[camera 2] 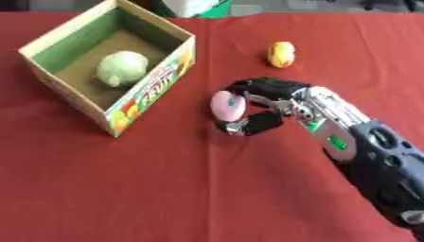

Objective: Pick up objects on the table and place them in the box.

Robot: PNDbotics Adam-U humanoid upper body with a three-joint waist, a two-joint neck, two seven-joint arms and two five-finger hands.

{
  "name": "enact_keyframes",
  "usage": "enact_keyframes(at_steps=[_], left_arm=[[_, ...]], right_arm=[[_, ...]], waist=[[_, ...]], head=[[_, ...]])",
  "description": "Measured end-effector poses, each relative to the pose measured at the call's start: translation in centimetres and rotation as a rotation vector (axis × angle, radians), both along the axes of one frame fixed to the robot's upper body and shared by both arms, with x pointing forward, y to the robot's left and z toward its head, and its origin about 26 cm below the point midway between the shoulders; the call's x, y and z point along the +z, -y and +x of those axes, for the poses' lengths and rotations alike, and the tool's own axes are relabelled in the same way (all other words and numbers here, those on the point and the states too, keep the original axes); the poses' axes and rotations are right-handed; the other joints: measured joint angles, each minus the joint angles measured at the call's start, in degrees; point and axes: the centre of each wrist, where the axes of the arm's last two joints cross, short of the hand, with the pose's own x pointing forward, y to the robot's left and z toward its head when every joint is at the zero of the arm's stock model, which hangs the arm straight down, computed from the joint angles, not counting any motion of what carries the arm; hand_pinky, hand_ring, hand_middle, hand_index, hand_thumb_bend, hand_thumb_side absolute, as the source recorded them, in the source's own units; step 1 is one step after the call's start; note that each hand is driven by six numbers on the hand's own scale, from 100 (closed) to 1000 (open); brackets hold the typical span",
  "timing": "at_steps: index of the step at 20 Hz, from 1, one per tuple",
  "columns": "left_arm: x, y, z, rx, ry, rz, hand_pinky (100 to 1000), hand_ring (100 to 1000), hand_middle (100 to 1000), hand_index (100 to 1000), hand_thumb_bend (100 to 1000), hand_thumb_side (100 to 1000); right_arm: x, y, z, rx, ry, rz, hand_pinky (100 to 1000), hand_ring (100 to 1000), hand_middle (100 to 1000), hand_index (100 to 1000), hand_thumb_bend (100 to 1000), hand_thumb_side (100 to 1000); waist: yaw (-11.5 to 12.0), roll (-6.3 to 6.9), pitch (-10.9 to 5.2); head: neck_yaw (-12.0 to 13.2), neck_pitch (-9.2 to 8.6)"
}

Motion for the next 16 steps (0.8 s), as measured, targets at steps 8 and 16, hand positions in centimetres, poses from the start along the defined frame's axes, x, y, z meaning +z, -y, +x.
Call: enact_keyframes(at_steps=[8, 16], left_arm=[[-0.05, -0.13, 0.00, 0.000, -0.003, -0.009, 680, 842, 822, 913, 667, 1000], [-0.26, -0.20, 0.05, 0.003, -0.024, -0.007, 674, 836, 817, 900, 613, 1000]], right_arm=[[-0.01, -0.27, -0.23, -0.049, 0.134, 0.082, 846, 1000, 658, 699, 262, 687], [0.51, -0.49, -0.94, -0.086, 0.224, 0.138, 805, 1000, 581, 643, 100, 467]], waist=[[0.1, -0.09, 0.11], [-0.1, -0.26, 0.11]], head=[[0.0, -0.03], [0.0, -0.20]])
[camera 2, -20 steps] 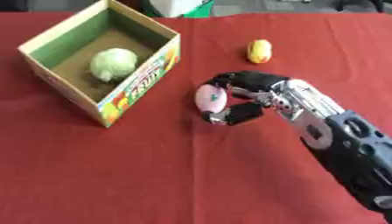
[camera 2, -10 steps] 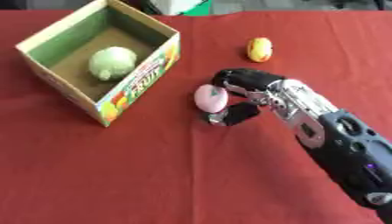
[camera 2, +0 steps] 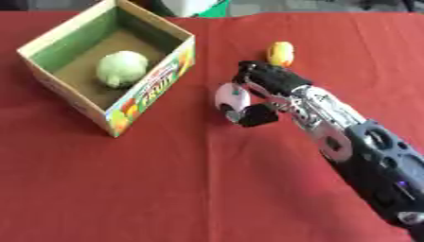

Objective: Pick up objects on the table and place them in the box.

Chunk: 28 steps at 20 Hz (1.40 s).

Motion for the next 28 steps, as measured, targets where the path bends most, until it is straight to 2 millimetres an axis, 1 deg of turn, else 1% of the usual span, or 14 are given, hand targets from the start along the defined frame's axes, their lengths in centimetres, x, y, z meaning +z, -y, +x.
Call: enact_keyframes(at_steps=[1, 2, 3, 4, 5, 6, 8, 12, 17, 18, 20, 23, 25, 28], left_arm=[[0.0, 0.0, 0.0, 0.000, -0.002, 0.000, 673, 836, 817, 899, 611, 1000], [0.0, 0.0, 0.0, 0.000, -0.003, 0.000, 672, 835, 816, 898, 609, 1000], [0.0, 0.0, 0.0, 0.001, -0.005, 0.000, 672, 834, 816, 897, 608, 1000], [0.0, 0.0, 0.0, 0.001, -0.006, 0.000, 672, 834, 815, 896, 608, 1000], [0.0, 0.0, 0.0, 0.001, -0.007, 0.000, 671, 833, 815, 896, 607, 1000], [0.0, 0.0, 0.0, 0.002, -0.008, 0.000, 670, 833, 814, 895, 606, 1000], [0.0, 0.0, 0.0, 0.002, -0.009, 0.000, 670, 832, 814, 895, 608, 1000], [0.0, 0.0, 0.0, 0.002, -0.009, -0.001, 670, 832, 813, 893, 606, 1000], [-0.2, -0.1, 0.1, 0.000, -0.008, -0.001, 665, 823, 806, 886, 589, 1000], [-0.3, -0.1, 0.1, -0.005, -0.004, -0.002, 661, 815, 802, 886, 572, 1000], [-0.6, -0.2, 0.1, -0.020, 0.007, -0.007, 652, 803, 797, 885, 534, 1000], [-1.3, -0.1, 0.3, -0.068, 0.032, -0.032, 646, 798, 793, 878, 524, 1000], [-1.8, 0.0, 0.5, -0.100, 0.043, -0.055, 643, 794, 790, 872, 514, 1000], [-2.1, 0.3, 0.6, -0.134, 0.053, -0.088, 638, 789, 786, 864, 524, 1000]], right_arm=[[0.2, 0.0, -0.1, 0.001, 0.007, 0.004, 801, 1000, 578, 641, 100, 408], [0.4, -0.1, -0.3, 0.002, 0.014, 0.011, 793, 1000, 563, 629, 100, 296], [0.7, -0.2, -0.4, 0.003, 0.022, 0.018, 788, 1000, 558, 625, 100, 253], [1.0, -0.3, -0.6, 0.003, 0.030, 0.027, 783, 1000, 553, 622, 100, 171], [1.3, -0.3, -0.8, 0.003, 0.038, 0.037, 780, 1000, 550, 620, 100, 119], [1.6, -0.4, -0.9, 0.001, 0.044, 0.047, 776, 1000, 556, 628, 100, 100], [2.4, -0.5, -1.2, -0.001, 0.059, 0.072, 766, 1000, 560, 636, 100, 100], [4.5, -1.0, -1.8, 0.004, 0.114, 0.123, 758, 1000, 552, 632, 100, 100], [7.7, -2.0, -2.3, 0.032, 0.199, 0.177, 760, 1000, 551, 633, 100, 100], [8.5, -2.3, -2.3, 0.042, 0.218, 0.184, 758, 1000, 548, 629, 100, 100], [10.0, -3.1, -2.4, 0.066, 0.255, 0.198, 749, 1000, 541, 623, 100, 100], [11.9, -4.8, -2.3, 0.106, 0.297, 0.233, 734, 1000, 540, 623, 100, 100], [12.7, -6.0, -1.9, 0.127, 0.308, 0.263, 733, 1000, 542, 625, 100, 100], [13.5, -7.8, -1.0, 0.151, 0.305, 0.302, 733, 1000, 541, 625, 100, 100]], waist=[[0.0, -0.02, 0.00], [0.0, -0.04, 0.00], [-0.1, -0.05, 0.00], [-0.1, -0.07, 0.00], [-0.1, -0.11, 0.00], [-0.1, -0.15, 0.00], [-0.2, -0.18, 0.00], [-0.2, -0.17, 0.00], [-0.1, -0.19, 0.00], [0.0, -0.24, 0.00], [0.1, -0.33, 0.00], [0.4, -0.64, 0.00], [0.8, -0.75, 0.02], [1.4, -0.94, 0.04]], head=[[0.0, 0.00], [0.0, 0.00], [0.0, 0.00], [0.0, 0.00], [0.0, -0.01], [0.0, -0.02], [0.0, -0.06], [0.0, -0.21], [0.0, -0.32], [0.0, -0.32], [-0.1, -0.32], [-0.6, -0.32], [-1.0, -0.37], [-1.7, -0.49]])
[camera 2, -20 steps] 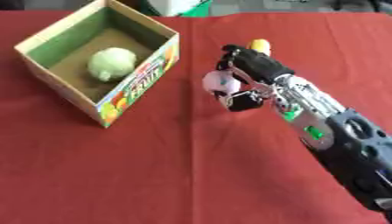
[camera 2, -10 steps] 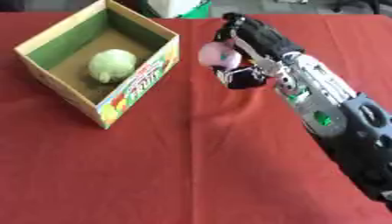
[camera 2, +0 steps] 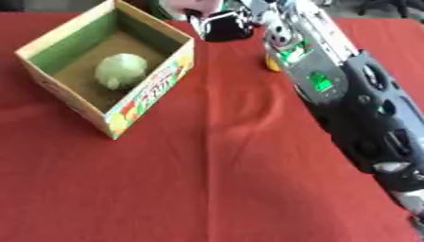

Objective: Pick up objects on the table and place them in the box.

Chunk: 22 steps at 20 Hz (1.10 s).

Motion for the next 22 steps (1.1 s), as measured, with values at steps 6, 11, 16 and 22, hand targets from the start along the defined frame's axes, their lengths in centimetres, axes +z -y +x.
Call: enact_keyframes(at_steps=[6, 11, 16, 22], left_arm=[[0.0, 0.3, 0.1, -0.036, 0.039, -0.044, 631, 781, 778, 859, 525, 1000], [0.1, 0.5, 0.1, -0.074, 0.081, -0.078, 630, 777, 776, 857, 531, 1000], [0.1, 0.6, 0.1, -0.103, 0.122, -0.117, 627, 774, 773, 853, 527, 1000], [-0.1, 0.6, 0.1, -0.116, 0.135, -0.142, 627, 773, 772, 850, 523, 1000]], right_arm=[[-0.3, -3.9, 2.4, 0.032, -0.021, 0.042, 737, 1000, 538, 625, 100, 100], [-2.6, -7.0, 4.6, 0.013, -0.060, 0.076, 739, 1000, 539, 629, 100, 100], [-6.1, -8.6, 6.6, -0.044, -0.116, 0.073, 738, 1000, 547, 638, 100, 100], [-9.3, -9.4, 7.8, -0.089, -0.153, 0.022, 759, 1000, 682, 750, 100, 134]], waist=[[1.0, -0.21, 0.07], [2.0, -0.40, 0.53], [2.7, -0.44, 1.19], [3.1, -0.54, 1.67]], head=[[-1.2, -0.05], [-2.0, 0.02], [-2.4, 0.08], [-2.7, -0.11]])
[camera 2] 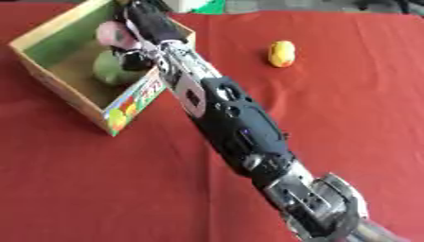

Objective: Pick up objects on the table and place them in the box.

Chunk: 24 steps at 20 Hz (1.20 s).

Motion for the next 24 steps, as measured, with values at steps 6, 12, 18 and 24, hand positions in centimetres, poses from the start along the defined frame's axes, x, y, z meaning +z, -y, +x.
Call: enact_keyframes(at_steps=[6, 12, 18, 24], left_arm=[[-0.1, 0.0, 0.0, 0.002, -0.005, -0.001, 627, 773, 772, 850, 517, 1000], [-0.2, -0.1, 0.0, 0.004, -0.011, -0.001, 627, 774, 772, 849, 517, 1000], [-0.4, -0.2, 0.1, 0.008, -0.018, 0.000, 627, 774, 772, 849, 516, 1000], [-0.6, -0.2, 0.1, 0.016, -0.029, 0.002, 626, 774, 771, 848, 507, 1000]], right_arm=[[-0.3, 0.0, 0.4, 0.044, -0.027, -0.119, 850, 1000, 880, 936, 100, 712], [0.8, 0.8, 0.7, 0.094, -0.050, -0.226, 917, 1000, 957, 987, 277, 1000], [3.5, 2.9, 1.0, 0.082, -0.010, -0.235, 943, 1000, 968, 1000, 323, 1000], [6.4, 4.7, 0.4, 0.079, 0.048, -0.171, 942, 1000, 959, 1000, 319, 1000]], waist=[[0.0, -0.01, -0.01], [0.0, 0.02, -0.09], [-0.1, 0.15, -0.10], [-0.6, 0.28, -0.15]], head=[[-0.1, -0.39], [0.4, -0.39], [1.2, -0.39], [1.7, -0.44]])
